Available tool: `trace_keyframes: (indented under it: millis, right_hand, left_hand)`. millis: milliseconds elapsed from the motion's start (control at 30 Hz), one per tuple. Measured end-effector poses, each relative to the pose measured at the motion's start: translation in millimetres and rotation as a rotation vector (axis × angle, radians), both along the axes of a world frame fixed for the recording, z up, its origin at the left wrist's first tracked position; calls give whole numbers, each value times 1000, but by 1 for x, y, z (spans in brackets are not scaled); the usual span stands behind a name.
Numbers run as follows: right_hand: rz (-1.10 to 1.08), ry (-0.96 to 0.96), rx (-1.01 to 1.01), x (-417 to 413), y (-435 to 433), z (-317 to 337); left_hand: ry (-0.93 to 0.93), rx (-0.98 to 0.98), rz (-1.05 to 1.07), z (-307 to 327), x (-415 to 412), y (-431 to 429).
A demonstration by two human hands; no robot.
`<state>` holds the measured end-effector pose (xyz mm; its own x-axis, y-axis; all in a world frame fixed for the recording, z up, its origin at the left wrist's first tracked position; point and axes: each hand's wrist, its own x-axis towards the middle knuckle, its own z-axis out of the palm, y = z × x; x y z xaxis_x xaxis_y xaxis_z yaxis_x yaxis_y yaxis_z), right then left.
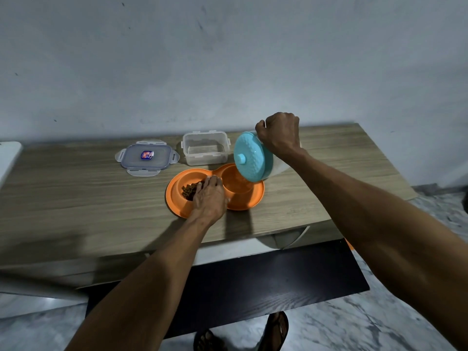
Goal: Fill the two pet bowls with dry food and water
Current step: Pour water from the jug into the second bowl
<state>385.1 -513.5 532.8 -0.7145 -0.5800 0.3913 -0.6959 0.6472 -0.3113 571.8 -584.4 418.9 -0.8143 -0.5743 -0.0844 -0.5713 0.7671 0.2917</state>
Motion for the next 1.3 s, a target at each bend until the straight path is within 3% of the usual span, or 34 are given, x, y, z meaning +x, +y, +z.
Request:
trace_keyframes:
  millis: [800,1300]
  right_hand:
    - [16,39,-2,0,-2,8]
    - [4,56,-13,0,1,11]
  left_hand:
    - [-58,-13,18,9,1,4]
    - [-68,77,-45,4,-4,2]
